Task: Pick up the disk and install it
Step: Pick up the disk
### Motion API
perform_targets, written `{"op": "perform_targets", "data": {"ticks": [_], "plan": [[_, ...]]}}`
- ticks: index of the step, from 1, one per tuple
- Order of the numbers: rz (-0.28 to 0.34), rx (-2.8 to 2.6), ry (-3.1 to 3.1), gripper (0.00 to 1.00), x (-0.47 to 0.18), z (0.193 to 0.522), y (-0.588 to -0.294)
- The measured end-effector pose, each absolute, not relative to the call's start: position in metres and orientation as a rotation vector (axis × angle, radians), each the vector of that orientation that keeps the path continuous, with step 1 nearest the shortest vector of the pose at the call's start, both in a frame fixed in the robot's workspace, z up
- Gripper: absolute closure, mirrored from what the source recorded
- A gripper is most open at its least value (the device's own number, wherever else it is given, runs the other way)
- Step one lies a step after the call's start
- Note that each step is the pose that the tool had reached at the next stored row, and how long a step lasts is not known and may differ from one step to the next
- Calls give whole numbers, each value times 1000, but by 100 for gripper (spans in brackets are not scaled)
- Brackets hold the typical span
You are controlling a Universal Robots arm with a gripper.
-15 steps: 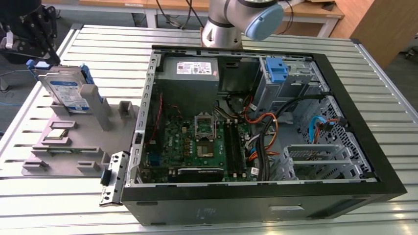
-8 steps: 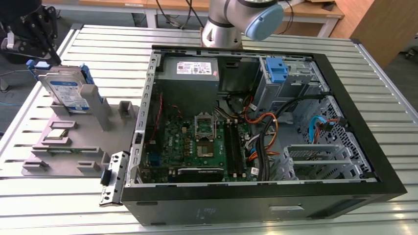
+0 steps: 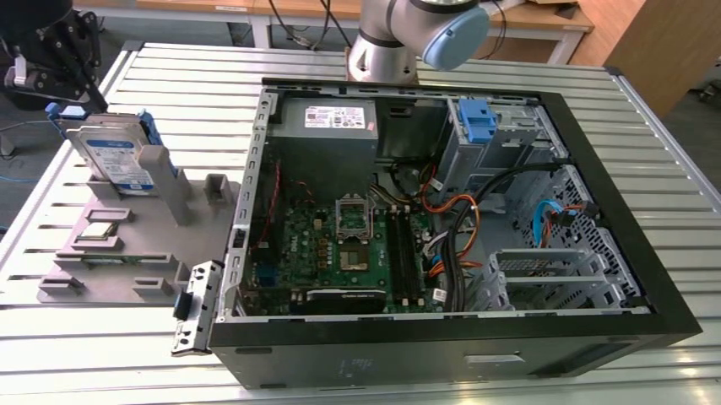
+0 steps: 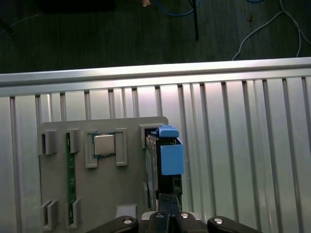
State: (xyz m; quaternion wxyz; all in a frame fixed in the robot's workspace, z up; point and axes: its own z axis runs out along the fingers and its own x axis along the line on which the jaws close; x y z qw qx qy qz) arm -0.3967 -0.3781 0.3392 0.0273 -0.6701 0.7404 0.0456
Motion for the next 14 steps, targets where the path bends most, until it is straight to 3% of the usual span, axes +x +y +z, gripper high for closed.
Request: {"op": "perform_targets", "data": {"ticks": [14], "plan": [[136,-2068,2284,90,-399,337,-378]]}}
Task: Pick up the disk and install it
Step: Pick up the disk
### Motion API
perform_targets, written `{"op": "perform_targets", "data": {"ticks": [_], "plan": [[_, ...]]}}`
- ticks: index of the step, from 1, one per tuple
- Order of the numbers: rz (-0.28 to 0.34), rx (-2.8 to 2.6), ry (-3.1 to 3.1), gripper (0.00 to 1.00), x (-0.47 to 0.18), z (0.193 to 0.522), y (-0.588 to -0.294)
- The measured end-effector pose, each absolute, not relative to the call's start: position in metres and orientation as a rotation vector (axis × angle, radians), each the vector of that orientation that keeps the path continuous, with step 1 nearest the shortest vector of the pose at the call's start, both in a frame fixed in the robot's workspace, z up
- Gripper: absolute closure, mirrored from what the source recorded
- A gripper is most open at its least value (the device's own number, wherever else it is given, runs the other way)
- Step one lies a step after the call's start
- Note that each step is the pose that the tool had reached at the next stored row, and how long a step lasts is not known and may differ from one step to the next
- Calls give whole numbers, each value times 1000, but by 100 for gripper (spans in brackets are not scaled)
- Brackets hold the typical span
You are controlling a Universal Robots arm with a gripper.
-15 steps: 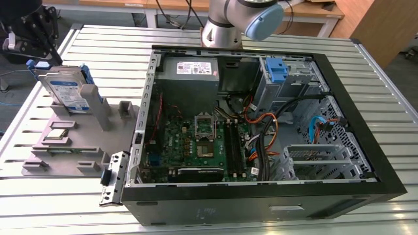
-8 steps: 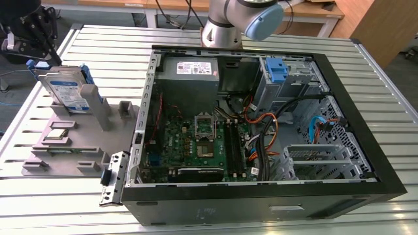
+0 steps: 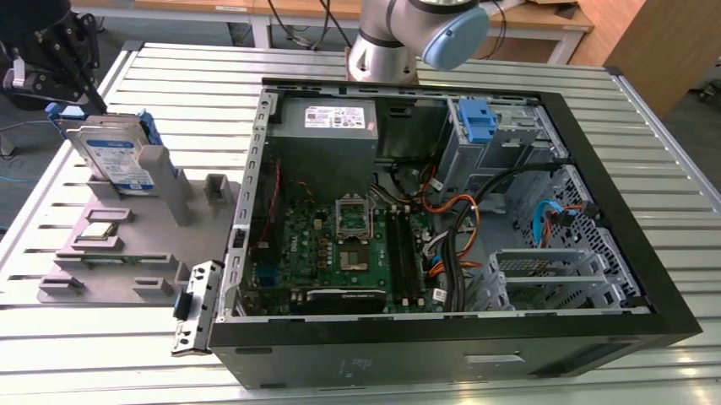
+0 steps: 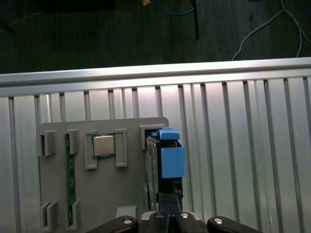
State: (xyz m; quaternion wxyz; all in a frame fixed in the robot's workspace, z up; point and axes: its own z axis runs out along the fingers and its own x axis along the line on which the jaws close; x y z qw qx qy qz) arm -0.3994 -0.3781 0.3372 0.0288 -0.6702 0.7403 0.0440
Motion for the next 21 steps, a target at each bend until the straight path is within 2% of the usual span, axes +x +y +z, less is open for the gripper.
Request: {"op": "perform_targets", "data": {"ticks": [21], "plan": [[134,-2067,2283,89,-400,340,-378]]}}
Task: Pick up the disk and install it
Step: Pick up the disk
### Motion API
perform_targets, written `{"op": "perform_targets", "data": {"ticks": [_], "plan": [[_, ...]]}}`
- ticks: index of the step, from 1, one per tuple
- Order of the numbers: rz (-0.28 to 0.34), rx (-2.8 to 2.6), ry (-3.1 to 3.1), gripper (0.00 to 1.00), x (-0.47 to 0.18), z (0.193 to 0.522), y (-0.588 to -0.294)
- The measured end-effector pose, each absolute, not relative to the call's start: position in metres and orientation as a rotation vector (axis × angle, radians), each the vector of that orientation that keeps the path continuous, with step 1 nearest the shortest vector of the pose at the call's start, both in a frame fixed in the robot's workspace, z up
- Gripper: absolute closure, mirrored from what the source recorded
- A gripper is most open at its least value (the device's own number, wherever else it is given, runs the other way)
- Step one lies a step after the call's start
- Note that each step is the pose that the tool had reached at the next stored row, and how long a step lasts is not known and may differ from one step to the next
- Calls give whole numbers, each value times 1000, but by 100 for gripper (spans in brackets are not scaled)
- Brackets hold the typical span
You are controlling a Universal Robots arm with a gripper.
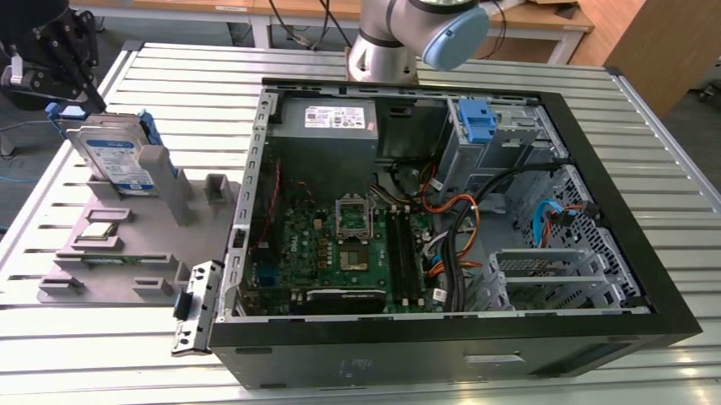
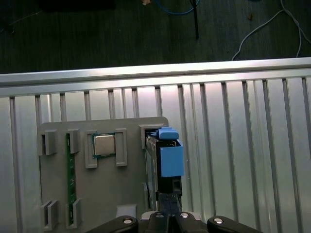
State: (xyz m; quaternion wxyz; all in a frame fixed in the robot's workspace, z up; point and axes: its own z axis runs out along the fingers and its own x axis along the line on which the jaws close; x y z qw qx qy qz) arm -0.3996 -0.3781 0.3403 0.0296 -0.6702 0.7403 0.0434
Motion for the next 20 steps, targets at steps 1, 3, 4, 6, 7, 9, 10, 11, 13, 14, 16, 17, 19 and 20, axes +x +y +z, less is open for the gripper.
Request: {"op": "perform_targets", "data": {"ticks": [1,3,4,6,7,9,10,11,13,14,16,17,19,20], "plan": [[134,-2067,2283,83,-400,340,-378],[134,-2067,2283,77,-400,340,-378],[134,-2067,2283,71,-400,340,-378],[134,-2067,2283,65,-400,340,-378],[134,-2067,2283,59,-400,341,-378],[134,-2067,2283,53,-400,341,-378],[134,-2067,2283,53,-400,341,-378],[134,-2067,2283,47,-400,341,-378],[134,-2067,2283,41,-400,341,-378],[134,-2067,2283,41,-400,341,-378],[134,-2067,2283,41,-400,340,-378],[134,-2067,2283,41,-400,338,-378],[134,-2067,2283,41,-400,335,-378],[134,-2067,2283,41,-400,333,-378]]}}
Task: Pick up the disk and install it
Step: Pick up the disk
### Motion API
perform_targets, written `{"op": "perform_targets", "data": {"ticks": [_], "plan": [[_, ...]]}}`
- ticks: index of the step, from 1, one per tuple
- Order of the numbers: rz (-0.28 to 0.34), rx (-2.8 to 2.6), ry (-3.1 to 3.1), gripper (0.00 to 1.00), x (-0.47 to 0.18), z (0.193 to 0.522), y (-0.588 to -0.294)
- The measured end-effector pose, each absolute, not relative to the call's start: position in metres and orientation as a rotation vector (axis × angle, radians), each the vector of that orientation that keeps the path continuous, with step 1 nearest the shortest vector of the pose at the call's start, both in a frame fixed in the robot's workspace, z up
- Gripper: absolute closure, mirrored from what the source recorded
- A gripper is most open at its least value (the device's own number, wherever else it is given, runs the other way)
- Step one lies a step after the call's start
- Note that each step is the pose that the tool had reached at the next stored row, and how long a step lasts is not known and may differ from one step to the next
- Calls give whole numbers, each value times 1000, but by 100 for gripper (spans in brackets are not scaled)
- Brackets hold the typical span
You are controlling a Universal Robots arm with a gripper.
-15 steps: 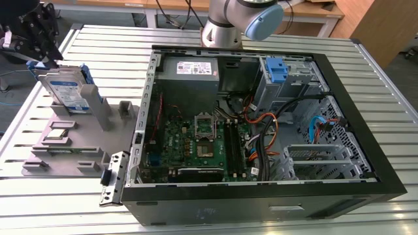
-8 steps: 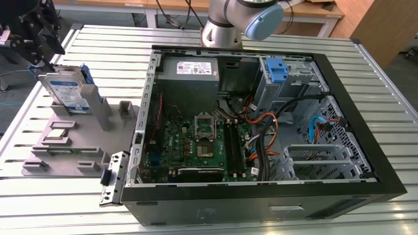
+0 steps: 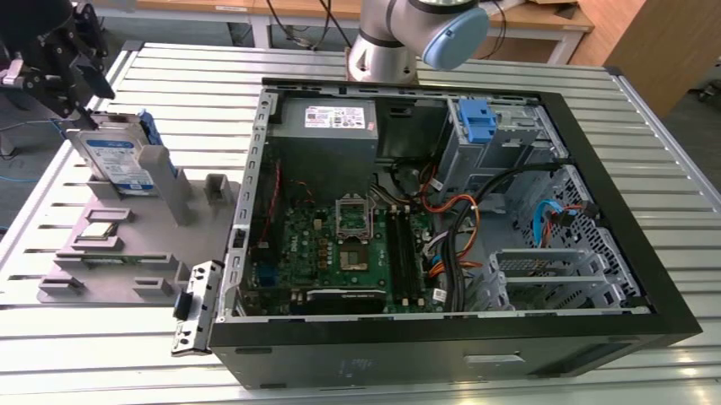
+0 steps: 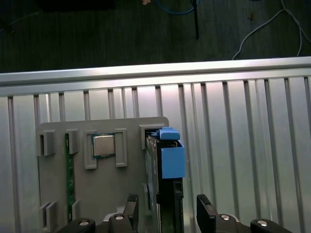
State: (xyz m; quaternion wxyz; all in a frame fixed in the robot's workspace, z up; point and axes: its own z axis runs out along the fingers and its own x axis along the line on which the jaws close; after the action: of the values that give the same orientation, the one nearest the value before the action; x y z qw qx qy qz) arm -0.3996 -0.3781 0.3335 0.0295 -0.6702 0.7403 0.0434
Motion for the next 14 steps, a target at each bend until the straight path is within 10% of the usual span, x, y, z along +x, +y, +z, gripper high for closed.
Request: {"op": "perform_targets", "data": {"ticks": [14], "plan": [[134,-2067,2283,41,-400,310,-378]]}}
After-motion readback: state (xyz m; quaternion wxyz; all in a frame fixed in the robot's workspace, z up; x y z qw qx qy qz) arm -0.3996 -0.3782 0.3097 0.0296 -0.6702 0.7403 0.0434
